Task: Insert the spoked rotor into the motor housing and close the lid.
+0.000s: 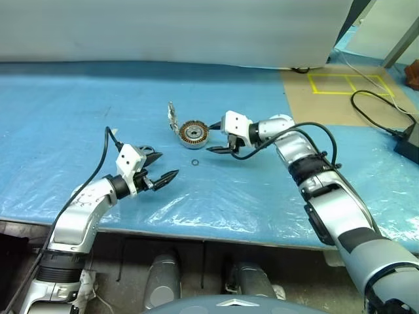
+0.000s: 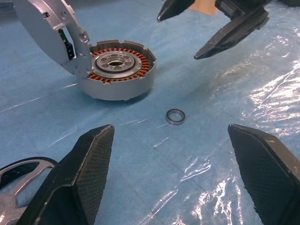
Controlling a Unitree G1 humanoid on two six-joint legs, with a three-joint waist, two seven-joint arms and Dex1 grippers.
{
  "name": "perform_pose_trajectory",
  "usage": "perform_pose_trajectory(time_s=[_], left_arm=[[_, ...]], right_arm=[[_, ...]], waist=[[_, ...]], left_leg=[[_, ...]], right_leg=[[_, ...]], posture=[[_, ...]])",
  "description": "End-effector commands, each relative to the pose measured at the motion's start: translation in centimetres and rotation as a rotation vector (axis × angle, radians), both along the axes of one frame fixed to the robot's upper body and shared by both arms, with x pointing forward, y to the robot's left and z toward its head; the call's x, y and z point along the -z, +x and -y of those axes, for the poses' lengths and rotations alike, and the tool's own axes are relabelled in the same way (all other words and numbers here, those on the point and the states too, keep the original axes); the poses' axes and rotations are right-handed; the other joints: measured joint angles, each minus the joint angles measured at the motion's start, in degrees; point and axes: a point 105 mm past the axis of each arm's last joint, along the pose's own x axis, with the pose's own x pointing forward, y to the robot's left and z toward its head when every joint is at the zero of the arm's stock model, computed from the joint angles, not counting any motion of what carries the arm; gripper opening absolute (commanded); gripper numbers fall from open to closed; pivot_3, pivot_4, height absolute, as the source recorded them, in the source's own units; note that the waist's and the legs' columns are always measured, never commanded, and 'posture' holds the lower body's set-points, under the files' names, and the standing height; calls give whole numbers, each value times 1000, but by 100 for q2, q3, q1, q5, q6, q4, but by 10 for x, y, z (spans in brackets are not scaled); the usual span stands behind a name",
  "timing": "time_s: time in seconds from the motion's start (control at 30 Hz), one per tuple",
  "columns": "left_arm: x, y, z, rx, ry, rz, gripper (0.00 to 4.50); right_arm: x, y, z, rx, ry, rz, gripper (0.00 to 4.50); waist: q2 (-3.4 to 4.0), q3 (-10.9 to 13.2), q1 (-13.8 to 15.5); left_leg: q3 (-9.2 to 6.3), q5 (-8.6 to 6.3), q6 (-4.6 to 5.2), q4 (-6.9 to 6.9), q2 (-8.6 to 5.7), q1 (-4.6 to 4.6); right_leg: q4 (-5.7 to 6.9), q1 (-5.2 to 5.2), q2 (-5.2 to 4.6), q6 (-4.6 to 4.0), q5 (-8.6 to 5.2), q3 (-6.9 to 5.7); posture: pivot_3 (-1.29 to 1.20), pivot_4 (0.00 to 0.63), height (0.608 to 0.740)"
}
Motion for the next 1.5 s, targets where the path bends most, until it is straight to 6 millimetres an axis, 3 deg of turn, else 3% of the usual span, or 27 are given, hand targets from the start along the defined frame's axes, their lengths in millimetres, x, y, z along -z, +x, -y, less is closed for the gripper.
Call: perform_pose_trajectory(time_s=[0.03, 0.33, 0.67, 0.9, 1.1, 1.33, 1.5], left_arm=[[-7, -5, -1, -13, -4, 46, 4092], [-8, -10, -3, -43, -44, 38, 4092], [-12, -8, -9, -29, -15, 31, 4092], [-10, -5, -10, -17, 15, 30, 4092], [-18, -5, -4, -3, -49, 24, 4092], [-12, -9, -3, 12, -2, 16, 4092], [-9, -11, 0, 18, -1, 12, 4092]], right_arm=[[-7, -11, -11, -114, -6, -10, 3399], [18, -40, -28, -182, 83, -175, 3399], [37, -31, -33, -1, 233, -302, 3399], [56, -31, -31, 63, 230, -332, 3399], [55, -31, -37, 66, 255, -365, 3399], [67, -25, -35, 133, 254, -399, 3399], [65, -20, -36, 163, 279, -392, 3399]], waist=[[0, 0, -1], [0, 0, 22], [1, 0, 37], [1, 1, 31], [1, 1, 31], [2, 1, 30], [2, 1, 30]], left_leg=[[0, -3, 5, 5, 0, 0], [3, -5, 8, 39, 27, -9], [7, -7, 4, 67, 32, -1], [7, -7, 4, 66, 32, -1], [7, -7, 3, 65, 32, -1], [7, -7, 2, 64, 32, -1], [8, -7, 2, 64, 32, 1]], right_leg=[[13, -3, -1, -5, -3, 0], [66, -25, 3, -39, -24, -16], [70, -12, 3, -43, -22, -14], [69, -14, 3, -42, -22, -14], [70, -14, 4, -42, -22, -13], [69, -14, 3, -42, -22, -13], [70, -13, 3, -43, -22, -13]], posture=[[0, 150, 740], [0, 150, 740], [0, 150, 740], [0, 150, 740], [0, 150, 740], [0, 150, 740], [0, 150, 740]])
